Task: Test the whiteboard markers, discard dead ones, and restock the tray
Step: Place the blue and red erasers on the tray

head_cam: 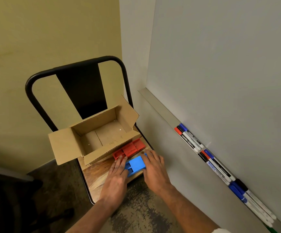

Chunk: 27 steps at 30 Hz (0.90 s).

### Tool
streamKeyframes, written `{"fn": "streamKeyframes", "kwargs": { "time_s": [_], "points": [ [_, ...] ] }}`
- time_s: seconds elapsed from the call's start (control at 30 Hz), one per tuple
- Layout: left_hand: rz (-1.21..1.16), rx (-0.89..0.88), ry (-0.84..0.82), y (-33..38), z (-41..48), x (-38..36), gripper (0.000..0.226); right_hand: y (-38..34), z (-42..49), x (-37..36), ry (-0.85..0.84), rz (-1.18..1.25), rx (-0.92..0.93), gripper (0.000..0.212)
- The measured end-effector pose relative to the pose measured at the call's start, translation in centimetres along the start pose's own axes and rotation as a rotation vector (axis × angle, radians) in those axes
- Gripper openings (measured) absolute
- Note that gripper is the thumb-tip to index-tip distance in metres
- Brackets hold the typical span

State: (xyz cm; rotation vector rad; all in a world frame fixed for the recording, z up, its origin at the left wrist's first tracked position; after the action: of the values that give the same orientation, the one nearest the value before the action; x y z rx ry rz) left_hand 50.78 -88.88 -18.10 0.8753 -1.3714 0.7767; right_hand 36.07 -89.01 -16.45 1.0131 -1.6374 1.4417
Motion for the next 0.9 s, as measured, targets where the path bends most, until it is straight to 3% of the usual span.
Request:
{"fn": "streamKeyframes", "kwargs": {
  "time_s": [0.33,0.53,0.9],
  "points": [
    [-0.127,-0.051,-0.038,0.0,-0.5,-0.2,0.030,-0.3,0.3,-0.7,-0.066,-0.080,0.114,0.071],
    [-0.211,-0.055,-0.017,0.2,-0.3,0.7,0.039,-0.2,0.2,-0.6,-0.084,-0.058,0.116,0.067],
    [-0.314,-0.268,0.027,4.1,-0.6,4.9,0.022,2.3,-6.7,4.6,0.109,0.065,-0.042,0.062]
  ]
}}
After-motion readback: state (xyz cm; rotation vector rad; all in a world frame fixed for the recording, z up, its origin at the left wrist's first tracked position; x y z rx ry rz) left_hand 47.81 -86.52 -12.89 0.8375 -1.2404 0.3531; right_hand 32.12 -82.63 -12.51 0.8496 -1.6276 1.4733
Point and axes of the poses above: each hand's wrist, its own z-axis towards the middle knuckle, its own x-axis out of the back of the hand, y = z × x, the point moved 7 cm from there along z, towards the middle knuckle, and after that the axes turned 10 degrees about z, right-handed, at the moved point
